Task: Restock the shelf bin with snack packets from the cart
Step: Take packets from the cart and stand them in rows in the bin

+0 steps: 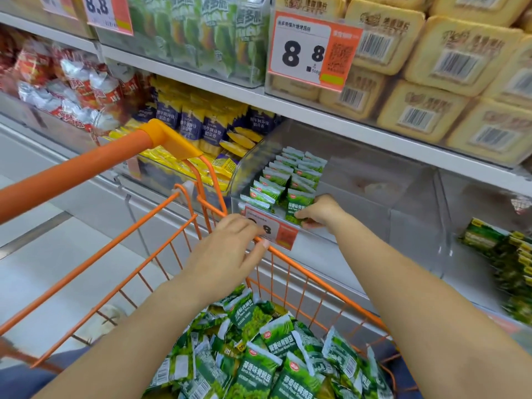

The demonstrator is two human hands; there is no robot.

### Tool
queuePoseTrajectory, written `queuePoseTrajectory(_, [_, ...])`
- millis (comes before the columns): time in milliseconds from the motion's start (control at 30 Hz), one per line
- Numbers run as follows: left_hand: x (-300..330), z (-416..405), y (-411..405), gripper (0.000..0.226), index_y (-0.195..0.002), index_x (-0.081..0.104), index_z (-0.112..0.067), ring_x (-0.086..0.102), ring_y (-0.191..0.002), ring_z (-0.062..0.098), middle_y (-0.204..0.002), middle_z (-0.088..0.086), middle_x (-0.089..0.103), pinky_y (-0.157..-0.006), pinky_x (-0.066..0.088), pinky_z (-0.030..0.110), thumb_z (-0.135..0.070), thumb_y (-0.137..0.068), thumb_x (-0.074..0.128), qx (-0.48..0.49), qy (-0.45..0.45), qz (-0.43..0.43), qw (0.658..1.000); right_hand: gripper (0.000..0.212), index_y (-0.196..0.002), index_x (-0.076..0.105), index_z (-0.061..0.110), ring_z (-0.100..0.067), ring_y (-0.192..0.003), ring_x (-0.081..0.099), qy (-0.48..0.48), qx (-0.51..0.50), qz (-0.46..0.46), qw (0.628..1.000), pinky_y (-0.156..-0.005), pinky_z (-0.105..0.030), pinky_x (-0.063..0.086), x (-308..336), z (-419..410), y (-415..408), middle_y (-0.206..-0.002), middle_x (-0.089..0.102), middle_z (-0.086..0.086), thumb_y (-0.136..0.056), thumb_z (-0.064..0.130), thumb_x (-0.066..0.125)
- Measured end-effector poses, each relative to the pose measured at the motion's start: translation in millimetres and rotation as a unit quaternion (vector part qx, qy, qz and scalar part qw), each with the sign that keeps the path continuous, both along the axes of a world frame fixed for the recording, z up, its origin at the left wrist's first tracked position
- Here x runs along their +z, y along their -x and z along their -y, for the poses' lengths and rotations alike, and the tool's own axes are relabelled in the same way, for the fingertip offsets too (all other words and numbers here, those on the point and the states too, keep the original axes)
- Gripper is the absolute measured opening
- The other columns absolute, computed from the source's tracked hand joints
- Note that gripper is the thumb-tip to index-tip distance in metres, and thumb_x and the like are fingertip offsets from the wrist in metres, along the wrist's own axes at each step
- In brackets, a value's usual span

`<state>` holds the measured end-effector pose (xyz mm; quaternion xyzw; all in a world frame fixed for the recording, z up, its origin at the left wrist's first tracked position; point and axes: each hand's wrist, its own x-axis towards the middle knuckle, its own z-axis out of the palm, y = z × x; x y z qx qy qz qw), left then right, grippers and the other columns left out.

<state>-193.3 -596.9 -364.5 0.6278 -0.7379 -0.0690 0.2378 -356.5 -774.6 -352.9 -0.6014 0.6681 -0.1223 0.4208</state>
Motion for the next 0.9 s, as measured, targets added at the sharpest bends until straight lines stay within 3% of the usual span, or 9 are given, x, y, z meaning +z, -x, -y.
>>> queuePoseTrajectory(200, [0.6, 3.0, 0.1, 0.059, -0.122, 0.059, -0.023, 0.035, -0.118, 0.006, -0.118, -0.010, 0.055, -0.091, 0.043, 0.027, -0.055, -0.094, 0.019, 0.001, 0.004, 0.009, 1.000, 0.020, -0.085, 0.050, 0.008, -0.017, -0.059, 0.063, -0.011, -0.074, 0.025, 0.997, -0.077, -0.033, 0.059, -1.5, 9.1, -18.4, -0.066, 0.058, -0.006, -0.087, 0.013, 0.069])
queuePoseTrajectory(300, [2.4, 2.4, 0.1, 0.048, -0.122, 0.059, -0.023, 0.035, -0.118, 0.006, -0.117, -0.009, 0.055, -0.091, 0.043, 0.029, -0.050, -0.099, 0.026, -0.006, 0.000, 0.003, 1.000, 0.030, -0.107, 0.053, 0.003, -0.019, -0.065, 0.065, -0.014, -0.065, 0.020, 0.998, -0.079, -0.032, 0.058, -2.1, 5.0, -20.7, -0.072, 0.056, -0.005, -0.087, 0.018, 0.070])
queuePoseTrajectory(433, [6.3, 1.6, -0.6, 0.042, -0.122, 0.058, -0.017, 0.037, -0.119, 0.012, -0.119, -0.003, 0.055, -0.094, 0.031, 0.023, -0.044, -0.101, 0.035, -0.018, 0.041, 0.011, 0.999, 0.059, -0.125, 0.045, -0.001, -0.024, -0.069, 0.069, 0.090, 0.053, -0.169, 0.980, -0.073, -0.039, 0.058, 21.4, -12.7, -7.3, -0.092, 0.068, -0.012, -0.089, 0.041, 0.063])
queuePoseTrajectory(500, [10.9, -0.5, 4.1, 0.035, -0.103, 0.063, -0.014, 0.046, -0.102, 0.015, -0.101, -0.001, 0.059, -0.083, 0.035, 0.023, -0.039, -0.097, 0.039, -0.025, 0.140, 0.011, 0.990, 0.055, -0.121, 0.051, 0.002, -0.026, -0.070, 0.069, 0.161, 0.083, -0.211, 0.961, -0.073, -0.040, 0.058, 36.7, -29.7, 4.6, -0.085, 0.069, -0.010, -0.090, 0.047, 0.058])
queuePoseTrajectory(567, [15.1, -5.2, 13.9, 0.033, -0.075, 0.057, -0.018, 0.047, -0.071, 0.014, -0.069, -0.005, 0.054, -0.058, 0.034, 0.026, -0.038, -0.095, 0.040, -0.038, 0.163, -0.012, 0.986, 0.044, -0.115, 0.061, 0.013, -0.025, -0.075, 0.068, 0.232, 0.081, -0.164, 0.955, -0.076, -0.039, 0.056, 45.4, -55.3, 17.5, -0.083, 0.069, -0.004, -0.089, 0.048, 0.057])
queuePoseTrajectory(667, [7.0, -14.0, 33.0, 0.046, -0.070, 0.059, -0.013, 0.052, -0.058, 0.022, -0.060, 0.006, 0.056, -0.047, 0.029, 0.027, -0.044, -0.097, 0.041, -0.084, -0.090, 0.030, 0.992, 0.022, -0.101, 0.065, 0.026, -0.018, -0.075, 0.064, 0.269, 0.098, -0.066, 0.956, -0.076, -0.034, 0.052, 45.6, -101.9, 29.3, -0.090, 0.068, 0.009, -0.090, 0.044, 0.057])
queuePoseTrajectory(767, [-21.5, -18.5, 39.4, 0.032, -0.106, 0.065, -0.018, 0.061, -0.084, 0.021, -0.094, 0.003, 0.068, -0.059, 0.038, 0.027, -0.043, -0.098, 0.046, -0.136, -0.262, 0.143, 0.945, 0.018, -0.101, 0.065, 0.030, -0.011, -0.077, 0.056, 0.286, 0.150, -0.080, 0.943, -0.072, -0.029, 0.044, 32.8, -121.5, 31.9, -0.099, 0.062, 0.014, -0.092, 0.041, 0.054])
queuePoseTrajectory(833, [-35.1, -18.8, 35.1, 0.030, -0.117, 0.062, -0.022, 0.060, -0.092, 0.019, -0.105, 0.000, 0.066, -0.069, 0.044, 0.028, -0.040, -0.097, 0.051, -0.147, -0.319, 0.094, 0.932, 0.016, -0.101, 0.065, 0.031, -0.009, -0.077, 0.055, 0.302, 0.155, -0.063, 0.938, -0.075, -0.030, 0.045, 24.8, -123.0, 33.6, -0.102, 0.060, 0.012, -0.093, 0.039, 0.054])
queuePoseTrajectory(900, [-42.1, -17.9, 31.4, 0.015, -0.098, 0.068, -0.022, 0.060, -0.080, 0.010, -0.096, -0.002, 0.068, -0.068, 0.045, 0.025, -0.034, -0.093, 0.060, -0.145, -0.344, 0.001, 0.928, 0.015, -0.102, 0.065, 0.030, -0.008, -0.075, 0.056, 0.305, 0.156, -0.029, 0.939, -0.077, -0.032, 0.047, 17.6, -124.1, 37.1, -0.098, 0.061, 0.012, -0.093, 0.036, 0.054])
